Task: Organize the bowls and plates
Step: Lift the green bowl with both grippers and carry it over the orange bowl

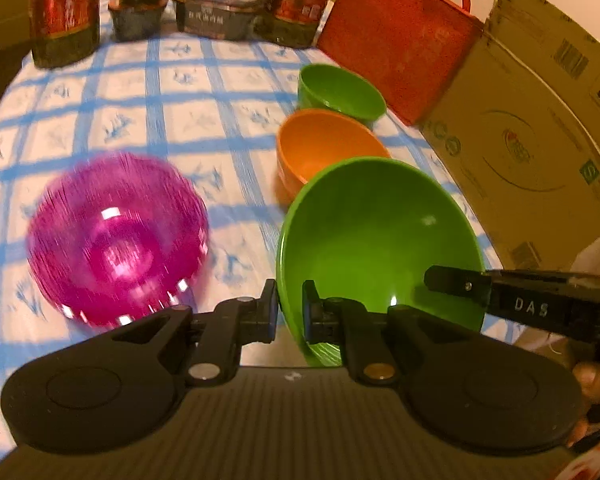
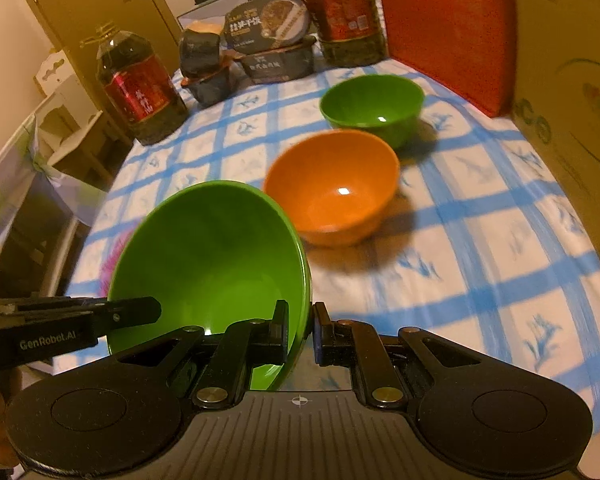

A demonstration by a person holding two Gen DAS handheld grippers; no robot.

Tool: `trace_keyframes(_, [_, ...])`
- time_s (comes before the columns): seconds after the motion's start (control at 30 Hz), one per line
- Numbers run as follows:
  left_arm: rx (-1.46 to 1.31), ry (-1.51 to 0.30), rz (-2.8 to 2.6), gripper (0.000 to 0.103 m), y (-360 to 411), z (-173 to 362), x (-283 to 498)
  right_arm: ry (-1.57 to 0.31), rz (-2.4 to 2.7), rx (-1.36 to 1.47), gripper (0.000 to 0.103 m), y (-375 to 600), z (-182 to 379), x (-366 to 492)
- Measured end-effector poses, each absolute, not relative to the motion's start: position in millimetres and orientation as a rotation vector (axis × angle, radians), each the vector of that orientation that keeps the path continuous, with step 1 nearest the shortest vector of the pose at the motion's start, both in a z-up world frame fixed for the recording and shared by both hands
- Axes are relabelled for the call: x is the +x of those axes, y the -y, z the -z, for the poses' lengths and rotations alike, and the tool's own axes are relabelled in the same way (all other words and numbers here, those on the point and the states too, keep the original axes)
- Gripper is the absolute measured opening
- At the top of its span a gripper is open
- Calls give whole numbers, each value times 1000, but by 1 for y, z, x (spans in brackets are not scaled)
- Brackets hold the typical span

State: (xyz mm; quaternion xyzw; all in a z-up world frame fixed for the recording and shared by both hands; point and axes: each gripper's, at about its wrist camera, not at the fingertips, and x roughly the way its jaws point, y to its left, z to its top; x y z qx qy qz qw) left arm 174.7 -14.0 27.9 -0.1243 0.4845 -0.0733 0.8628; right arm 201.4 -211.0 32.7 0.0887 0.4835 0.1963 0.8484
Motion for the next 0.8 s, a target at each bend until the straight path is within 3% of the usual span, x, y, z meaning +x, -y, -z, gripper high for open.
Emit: trace_keyframes(0.8, [-287,-1086,171,10,43,6,158,-1076,-358,230,11,247,6,167])
